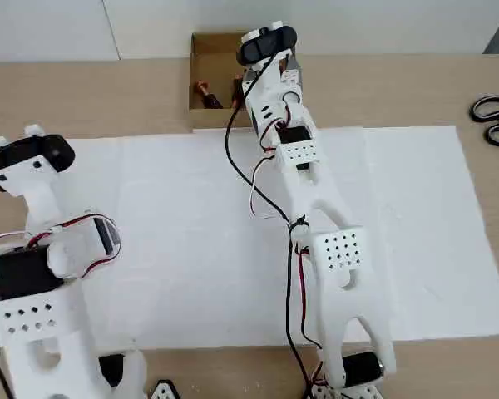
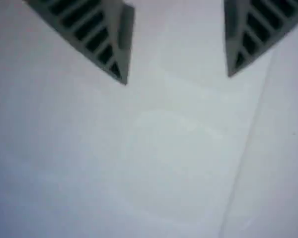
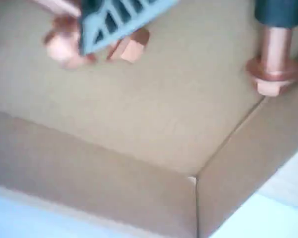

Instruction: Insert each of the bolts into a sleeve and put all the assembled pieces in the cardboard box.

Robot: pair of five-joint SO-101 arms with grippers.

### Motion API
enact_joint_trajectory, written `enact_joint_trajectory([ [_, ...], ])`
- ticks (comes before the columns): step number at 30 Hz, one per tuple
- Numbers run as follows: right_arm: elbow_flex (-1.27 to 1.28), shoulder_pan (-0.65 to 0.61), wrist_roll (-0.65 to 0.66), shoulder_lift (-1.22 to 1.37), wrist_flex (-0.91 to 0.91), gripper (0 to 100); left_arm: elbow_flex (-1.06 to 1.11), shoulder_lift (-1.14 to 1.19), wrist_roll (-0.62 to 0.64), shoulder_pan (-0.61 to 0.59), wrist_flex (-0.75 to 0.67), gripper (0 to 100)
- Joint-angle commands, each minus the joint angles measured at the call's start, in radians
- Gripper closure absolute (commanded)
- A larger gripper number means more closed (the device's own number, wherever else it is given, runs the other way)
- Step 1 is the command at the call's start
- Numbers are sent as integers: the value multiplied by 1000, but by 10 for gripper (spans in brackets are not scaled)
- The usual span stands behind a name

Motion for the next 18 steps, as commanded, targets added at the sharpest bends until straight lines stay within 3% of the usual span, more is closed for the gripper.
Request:
enact_joint_trajectory([
  [1, -60, 15, 2, -186, 70, 724, -10, -15, -8, -2, 2, 877],
  [13, -60, 8, 3, -673, 438, 724, -125, -15, -9, 0, 2, 877],
  [18, -60, 10, 5, -877, 711, 724, -214, -17, -9, 0, 2, 877],
])
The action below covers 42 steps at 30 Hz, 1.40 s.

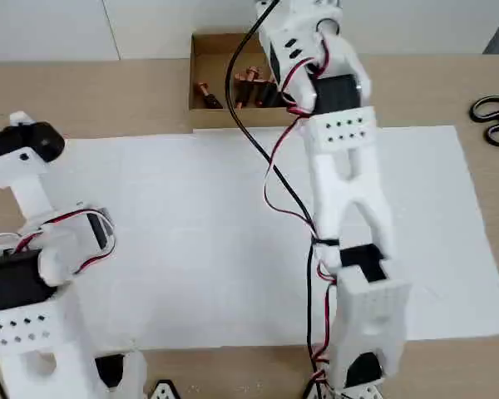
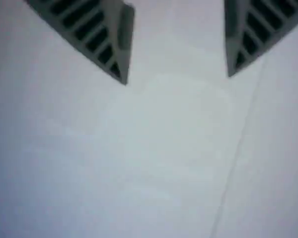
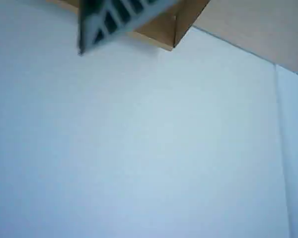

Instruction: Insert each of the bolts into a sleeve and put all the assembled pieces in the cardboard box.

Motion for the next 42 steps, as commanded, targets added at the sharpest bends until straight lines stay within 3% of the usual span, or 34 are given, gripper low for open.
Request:
enact_joint_trajectory([
  [1, -60, 7, 5, -213, 211, 724, -102, -17, -5, 0, 3, 877],
  [6, -60, 10, 3, -446, 556, 724, -200, -61, -5, 0, 8, 877],
  [11, -55, 12, 2, -659, 862, 724, -216, -272, -6, 2, -35, 876],
  [17, 3, 12, 2, -869, 903, 724, -205, -519, -5, 0, -130, 874],
  [22, 270, 13, 2, -1093, 906, 724, -88, -712, -5, -3, -184, 874],
  [30, 970, 13, 0, -1515, 792, 724, 278, -1022, -5, -2, -325, 874],
  [42, 2036, 15, 6, -2181, 166, 724, 507, -1017, -2, -3, -344, 874],
])
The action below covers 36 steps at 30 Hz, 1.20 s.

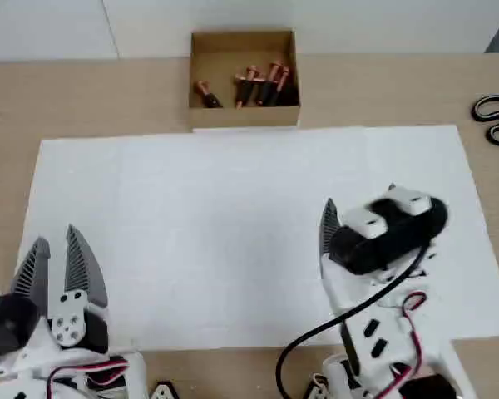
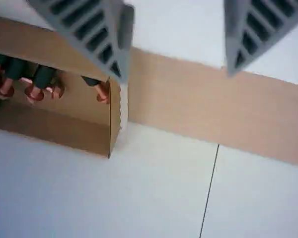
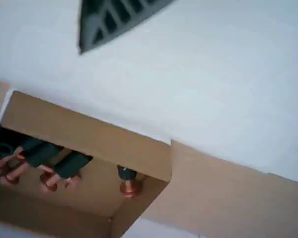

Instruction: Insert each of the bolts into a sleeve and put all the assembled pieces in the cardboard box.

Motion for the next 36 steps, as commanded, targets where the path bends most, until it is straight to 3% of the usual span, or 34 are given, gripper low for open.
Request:
enact_joint_trajectory([
  [1, 261, 12, 6, -196, -139, 724, 71, -6, -3, -2, -23, 874],
  [11, 557, 219, 6, -193, -246, 724, 309, -6, -2, 2, -23, 874],
  [18, 758, 232, 3, -189, -352, 723, 504, -6, -2, 2, -54, 874],
  [27, 755, 232, 0, -189, -295, 723, 820, -6, -3, 2, -285, 874],
  [32, 755, 232, 2, -191, -127, 723, 845, -6, 0, 2, -310, 874],
  [36, 755, 234, 5, -191, -127, 723, 845, -6, 0, 0, -310, 874],
])
